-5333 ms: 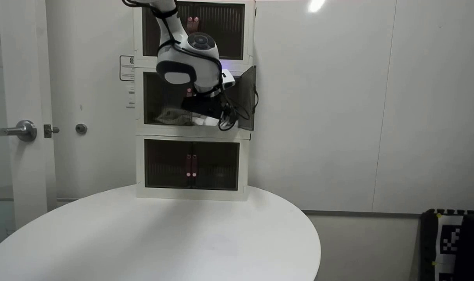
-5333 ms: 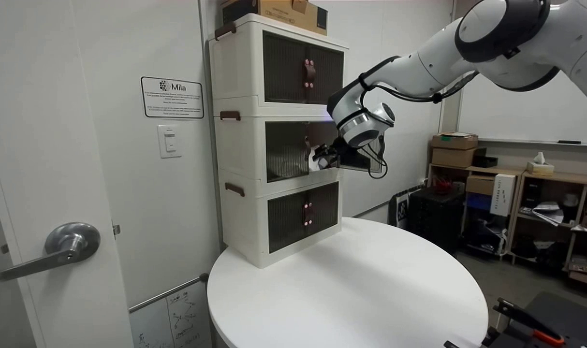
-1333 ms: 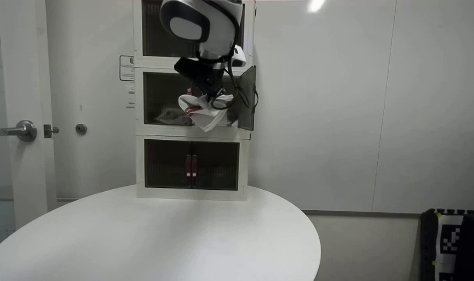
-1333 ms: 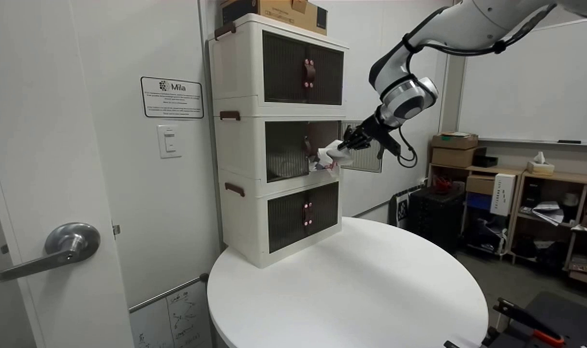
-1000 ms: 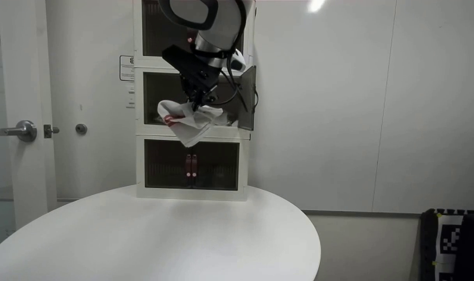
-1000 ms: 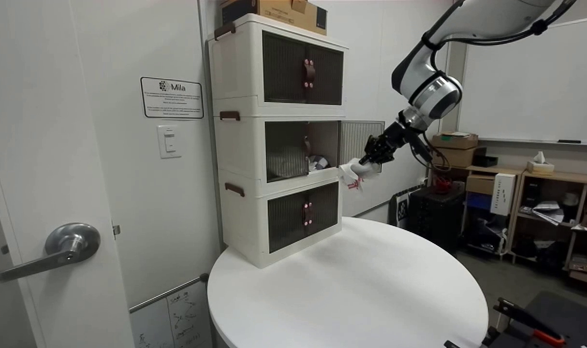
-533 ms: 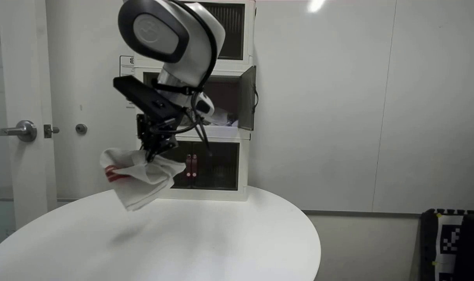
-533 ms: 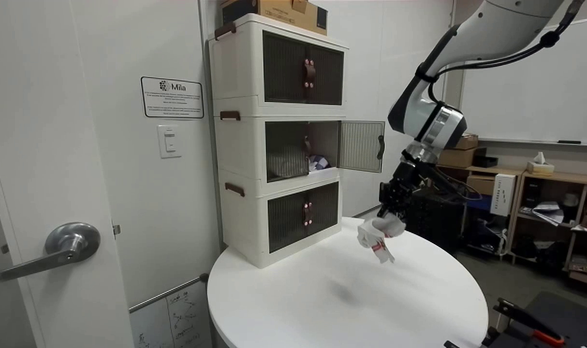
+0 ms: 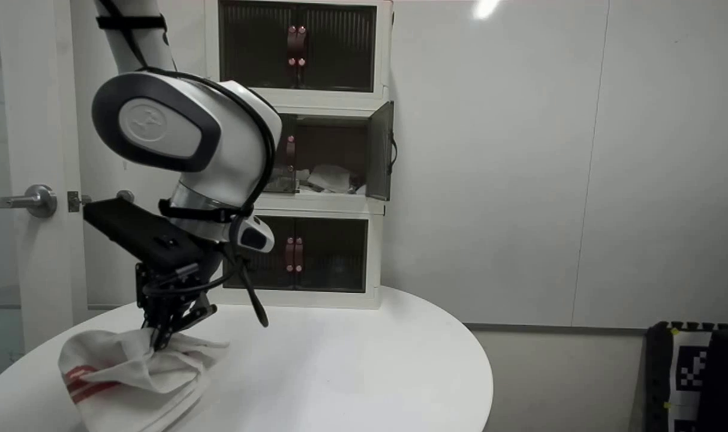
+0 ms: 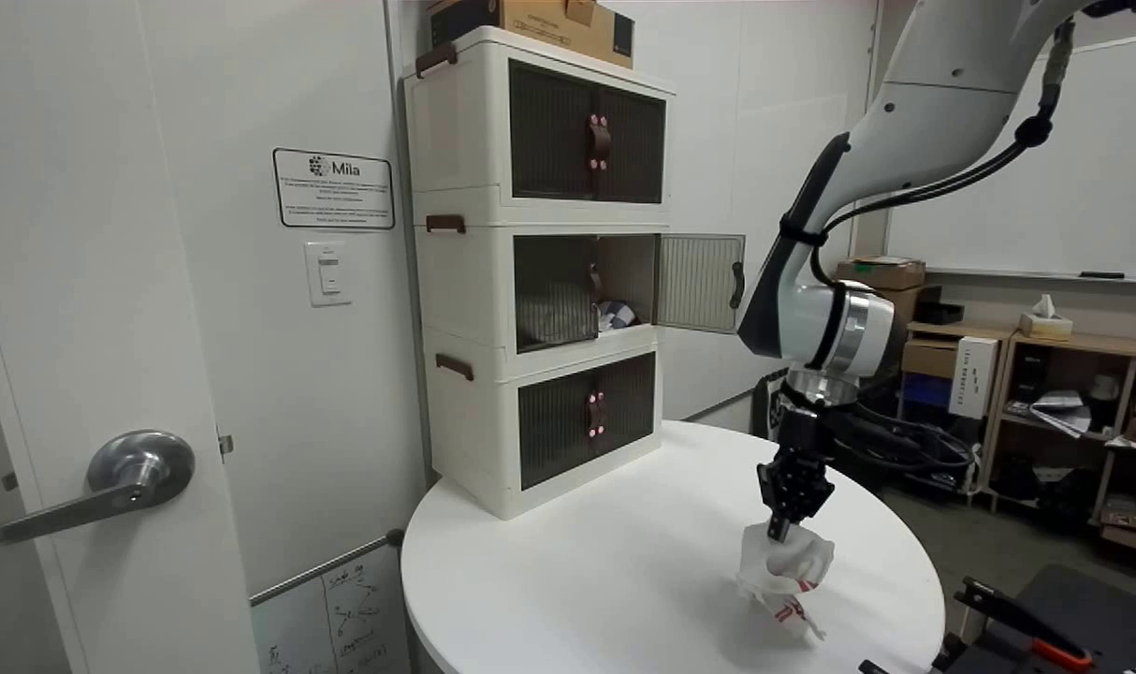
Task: Remove the towel from the middle compartment
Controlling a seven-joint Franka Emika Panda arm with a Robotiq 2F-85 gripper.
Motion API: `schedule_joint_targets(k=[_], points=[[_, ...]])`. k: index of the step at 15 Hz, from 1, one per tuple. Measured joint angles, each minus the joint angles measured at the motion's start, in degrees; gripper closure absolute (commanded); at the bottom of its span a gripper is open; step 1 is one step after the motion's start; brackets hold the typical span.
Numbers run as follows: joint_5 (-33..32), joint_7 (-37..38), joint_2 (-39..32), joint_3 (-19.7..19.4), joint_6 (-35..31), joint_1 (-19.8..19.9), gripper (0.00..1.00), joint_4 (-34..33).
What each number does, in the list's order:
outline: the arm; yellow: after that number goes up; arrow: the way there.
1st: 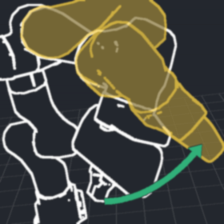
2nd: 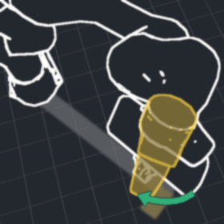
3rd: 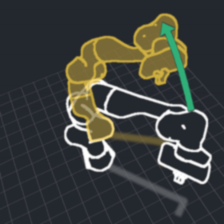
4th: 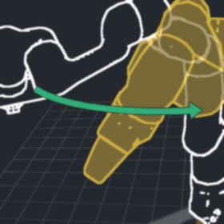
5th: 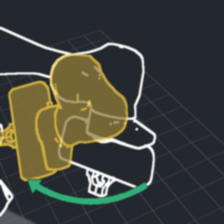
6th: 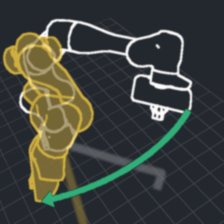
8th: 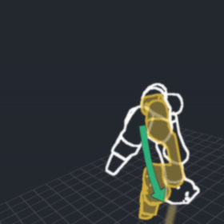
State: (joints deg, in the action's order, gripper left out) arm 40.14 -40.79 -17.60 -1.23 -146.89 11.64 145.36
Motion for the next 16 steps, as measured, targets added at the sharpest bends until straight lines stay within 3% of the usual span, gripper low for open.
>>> schedule_joint_targets(k=[2,5,6,7,11,14,16], points=[[1.97,-3.94,-2.19,0.99,-5.55,0.94,0.92,0.59],[11.22,-15.04,-4.99,3.93,-11.55,4.80,0.94,0.16],[14.44,-18.89,-5.68,5.19,-12.43,6.43,0.60,-0.24],[17.13,-22.23,-6.30,6.21,-12.74,7.98,0.60,-0.71],[21.23,-29.83,-8.58,7.32,-12.74,11.47,0.31,-2.03],[21.05,-30.98,-9.78,7.12,-12.74,12.16,0.09,-2.55],[19.58,-30.23,-9.93,6.66,-12.74,11.89,0.00,-2.52]])
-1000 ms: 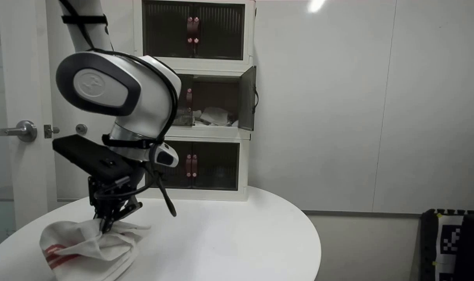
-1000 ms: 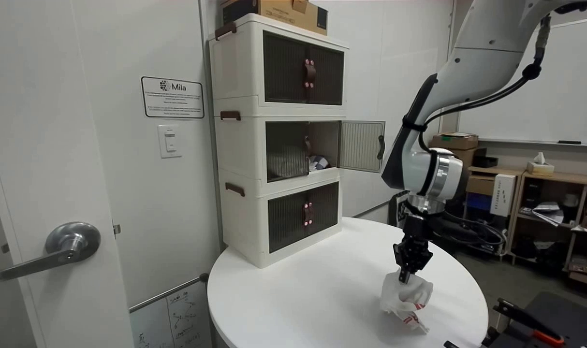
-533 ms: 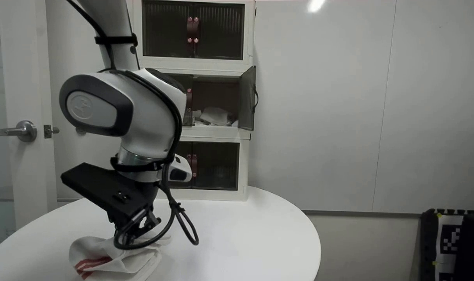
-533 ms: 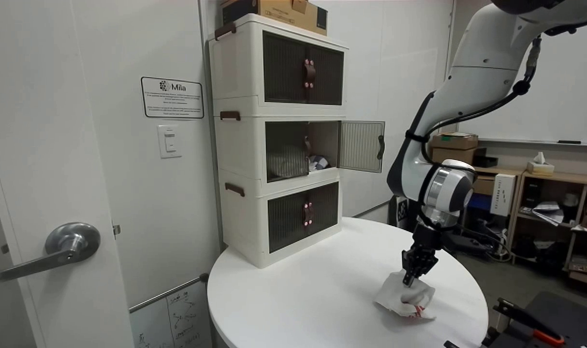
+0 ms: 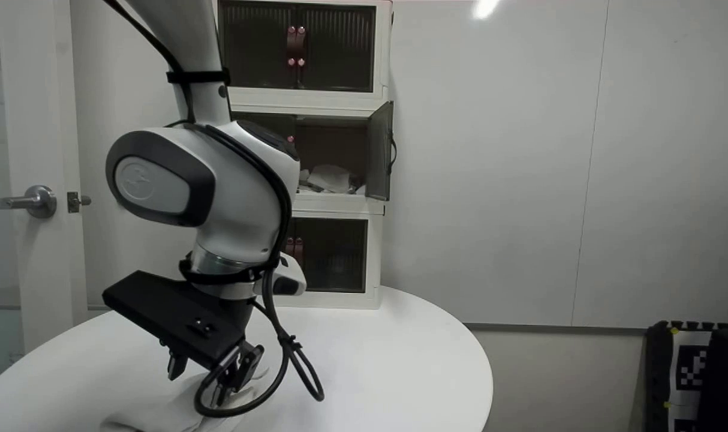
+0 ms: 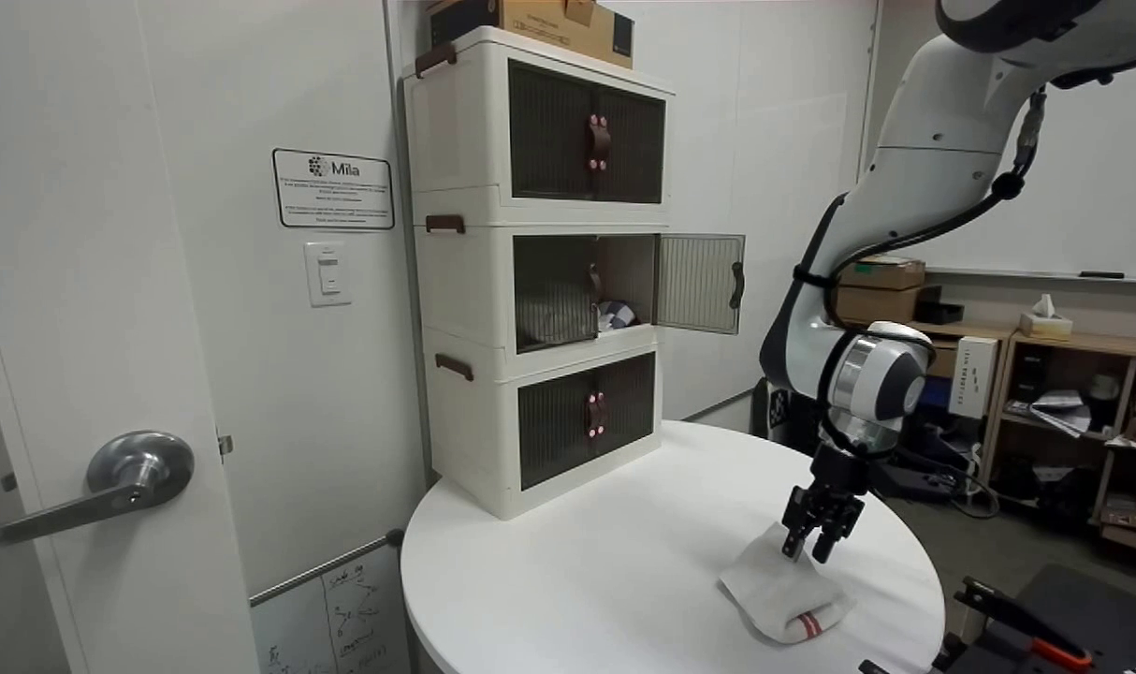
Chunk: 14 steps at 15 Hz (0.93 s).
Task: Remove the towel from the middle compartment
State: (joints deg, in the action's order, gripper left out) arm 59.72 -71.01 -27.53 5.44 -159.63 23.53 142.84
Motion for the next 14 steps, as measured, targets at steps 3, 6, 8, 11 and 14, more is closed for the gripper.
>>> schedule_joint_targets(k=[3,6,8,11,14], points=[[-5.94,6.02,0.73,-2.21,0.14,-2.30,0.00,0.44],[-15.05,18.45,4.28,-7.11,2.43,-9.06,0.00,2.06],[-21.78,27.32,8.77,-9.78,3.75,-13.49,0.00,3.15],[-33.32,39.77,16.69,-11.13,4.39,-16.78,0.00,3.80],[-46.59,50.95,24.45,-11.10,9.29,-17.49,0.00,2.68]])
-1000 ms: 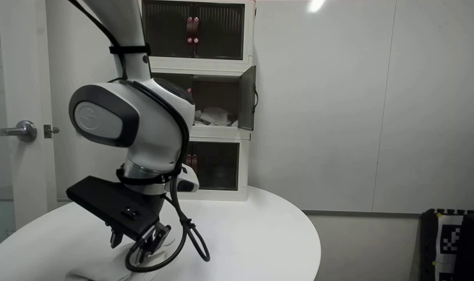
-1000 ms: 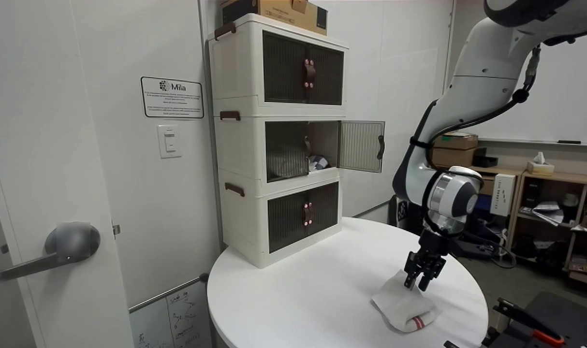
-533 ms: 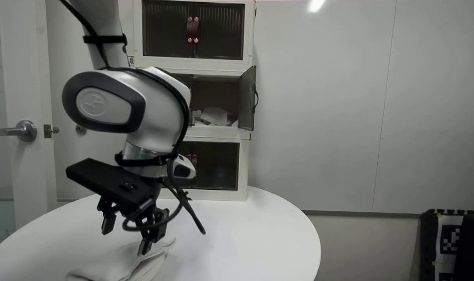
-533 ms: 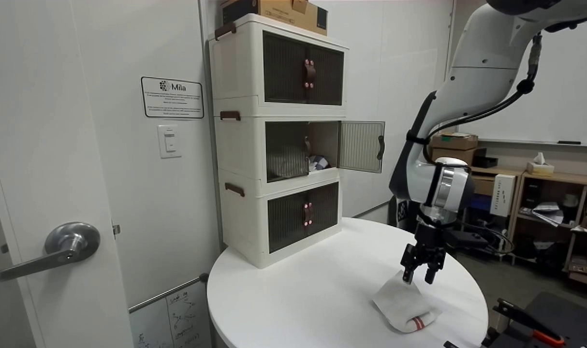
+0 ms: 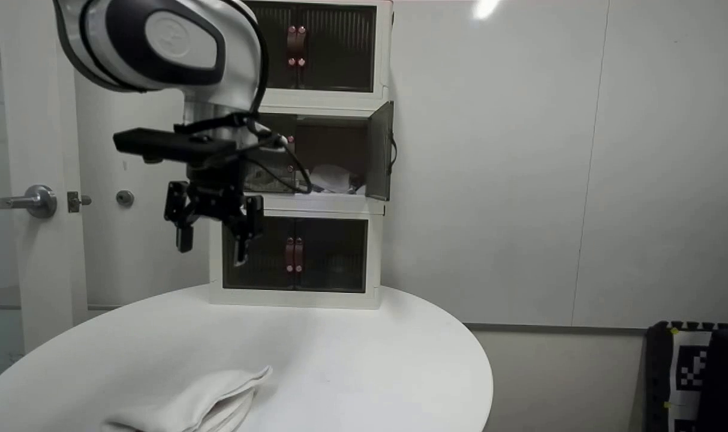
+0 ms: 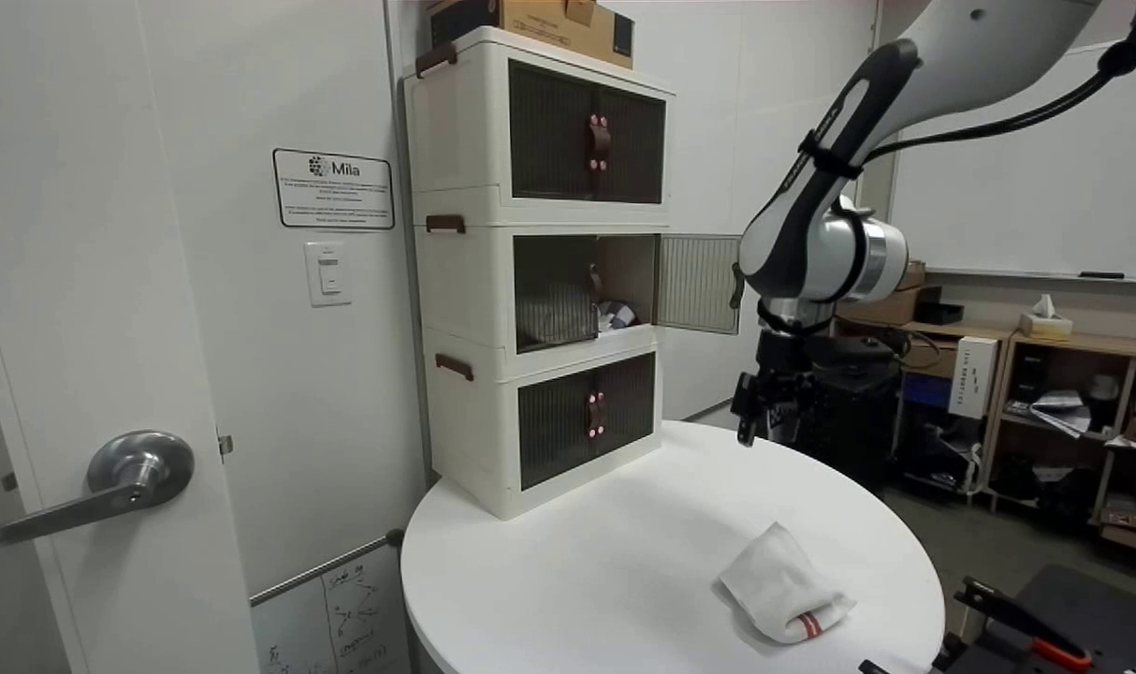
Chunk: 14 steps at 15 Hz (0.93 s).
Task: Remove the towel from the middle compartment
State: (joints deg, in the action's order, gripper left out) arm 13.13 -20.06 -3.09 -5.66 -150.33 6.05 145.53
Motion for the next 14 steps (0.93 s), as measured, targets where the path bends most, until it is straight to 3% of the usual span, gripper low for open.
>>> schedule_joint_targets(k=[3,8,11,14], points=[[-5.77,5.19,6.40,0.80,11.53,-0.57,0.00,-4.17],[-6.30,9.61,9.85,2.29,31.64,-2.43,0.00,-15.84],[-6.28,14.90,9.38,2.84,36.46,-2.90,0.00,-21.32],[-6.28,16.98,8.79,2.96,37.17,-2.91,0.00,-23.03]])
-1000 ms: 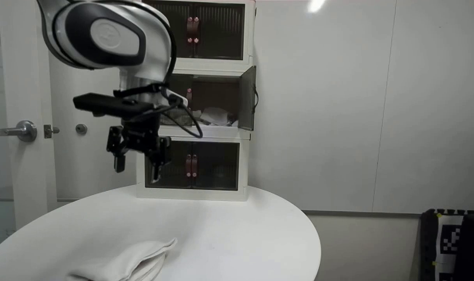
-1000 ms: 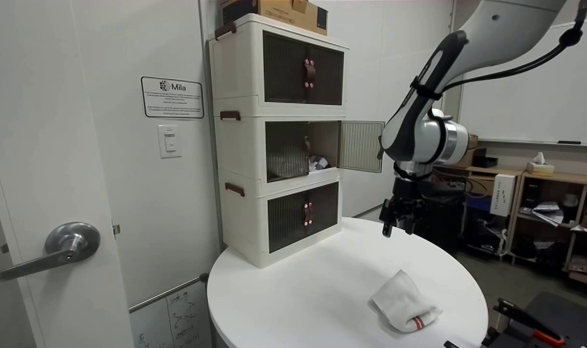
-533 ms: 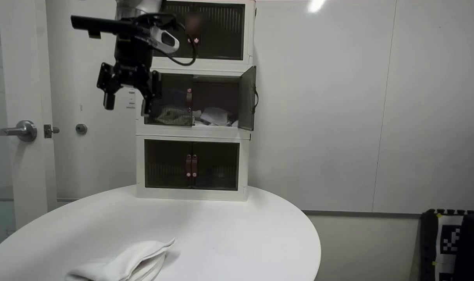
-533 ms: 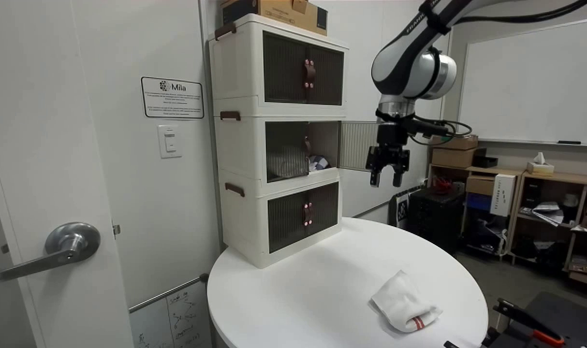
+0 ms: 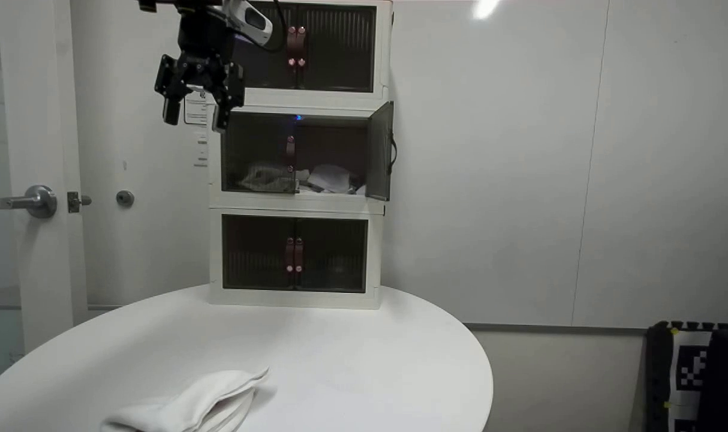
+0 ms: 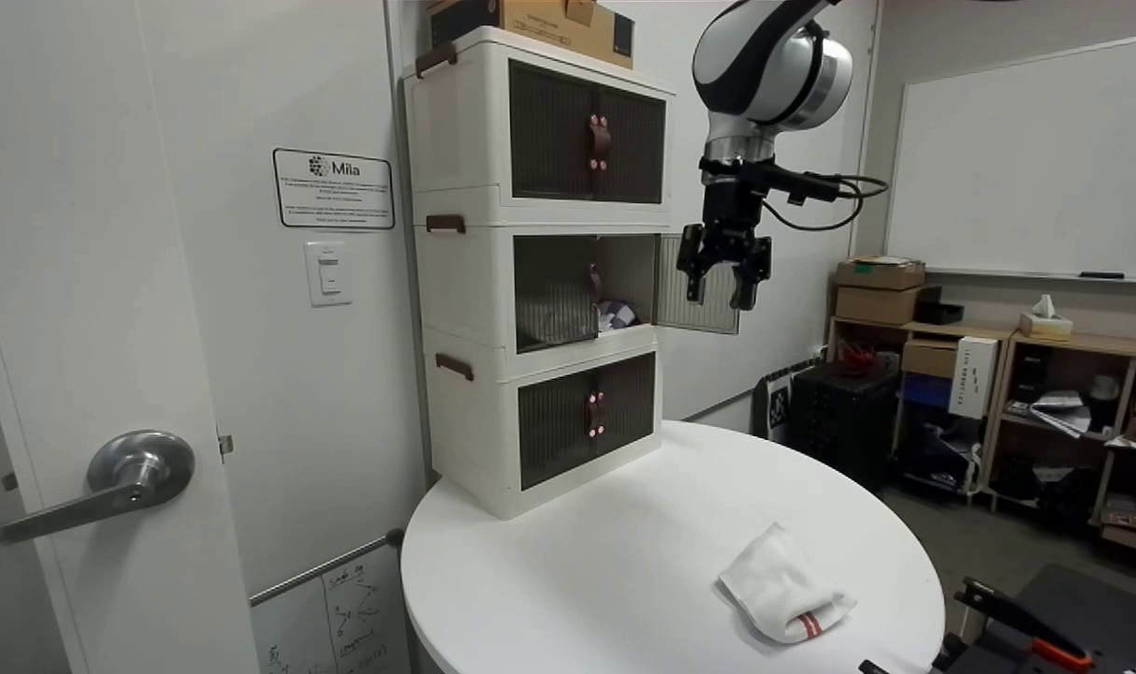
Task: Remove the towel from the middle compartment
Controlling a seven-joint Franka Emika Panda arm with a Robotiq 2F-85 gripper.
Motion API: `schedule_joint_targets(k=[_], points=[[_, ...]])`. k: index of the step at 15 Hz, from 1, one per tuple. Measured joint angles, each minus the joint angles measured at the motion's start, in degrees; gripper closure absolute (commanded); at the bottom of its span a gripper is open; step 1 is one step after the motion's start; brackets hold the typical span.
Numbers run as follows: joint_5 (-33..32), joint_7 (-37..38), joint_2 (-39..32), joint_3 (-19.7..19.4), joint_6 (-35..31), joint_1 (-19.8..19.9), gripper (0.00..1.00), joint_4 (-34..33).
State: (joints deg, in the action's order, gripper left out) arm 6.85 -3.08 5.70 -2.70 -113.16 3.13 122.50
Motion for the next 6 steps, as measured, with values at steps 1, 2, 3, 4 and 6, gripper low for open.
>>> schedule_joint_targets(k=[1,2,3,4,6], points=[[0.00,0.09,-0.17,0.00,0.00,0.00,0.00,-0.06],[0.00,0.15,-0.34,0.00,0.00,0.00,0.00,-0.11],[0.00,0.17,-0.44,0.00,0.00,0.00,0.00,-0.13],[0.00,0.19,-0.50,0.00,0.00,0.00,0.00,-0.14],[0.00,0.22,-0.52,0.00,0.00,0.00,0.00,-0.15]])
